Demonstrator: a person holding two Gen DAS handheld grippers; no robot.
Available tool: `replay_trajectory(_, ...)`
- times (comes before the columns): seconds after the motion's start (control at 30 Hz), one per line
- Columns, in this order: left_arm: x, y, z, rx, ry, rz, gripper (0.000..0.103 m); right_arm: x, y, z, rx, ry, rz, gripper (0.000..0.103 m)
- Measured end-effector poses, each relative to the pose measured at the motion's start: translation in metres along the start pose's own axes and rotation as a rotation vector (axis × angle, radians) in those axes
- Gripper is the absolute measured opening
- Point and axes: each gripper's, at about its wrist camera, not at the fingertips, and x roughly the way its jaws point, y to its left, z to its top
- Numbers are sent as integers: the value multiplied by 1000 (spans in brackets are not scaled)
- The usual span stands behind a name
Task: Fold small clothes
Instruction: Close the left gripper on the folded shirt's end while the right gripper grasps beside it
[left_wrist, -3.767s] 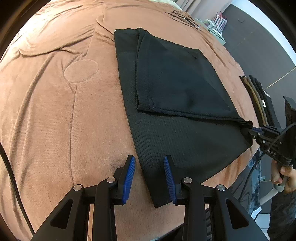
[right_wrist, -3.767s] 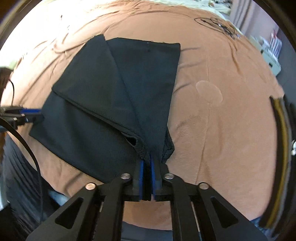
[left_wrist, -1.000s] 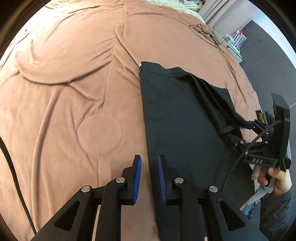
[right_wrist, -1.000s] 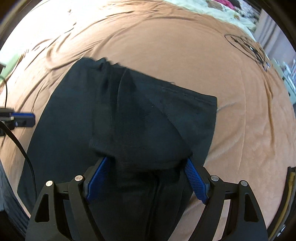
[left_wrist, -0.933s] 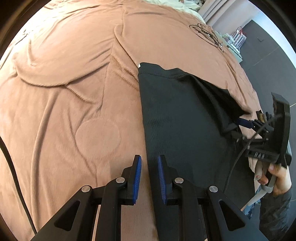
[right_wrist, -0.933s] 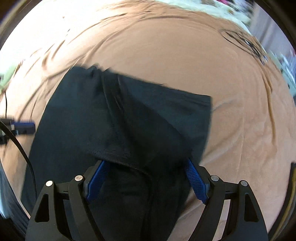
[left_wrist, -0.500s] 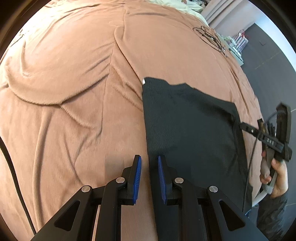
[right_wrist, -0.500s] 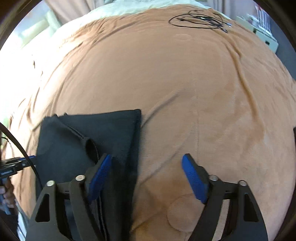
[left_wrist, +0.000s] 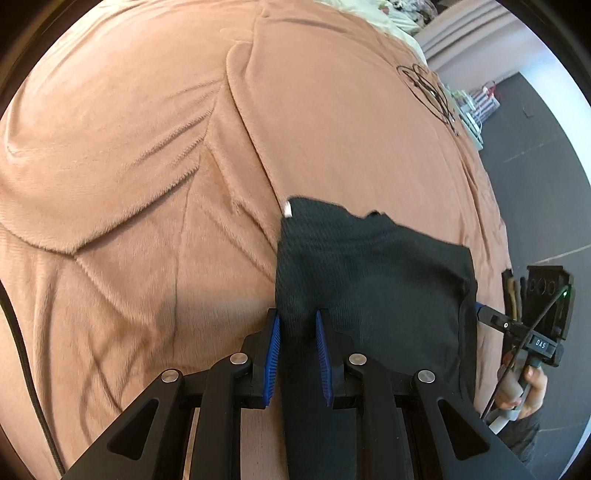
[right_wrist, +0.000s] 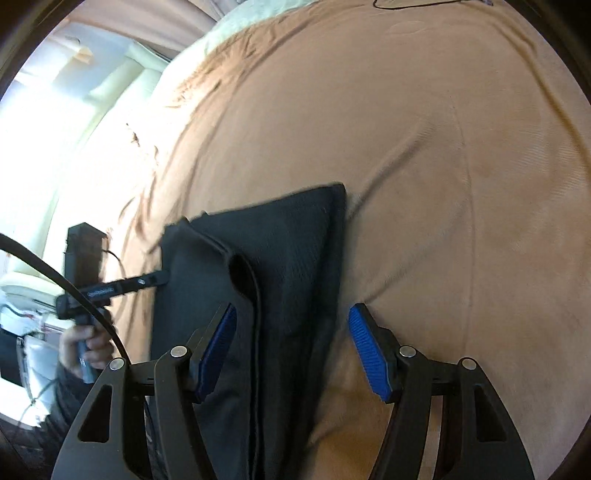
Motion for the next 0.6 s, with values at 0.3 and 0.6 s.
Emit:
replay_trajectory(0.3,6,2,15,1,-8,-7,19,27,-18,17,-25,43,155,62)
replay_trajectory(0.6,8,-5,19,9,-52,-14,9,28,-17,22,-76,28,19,10)
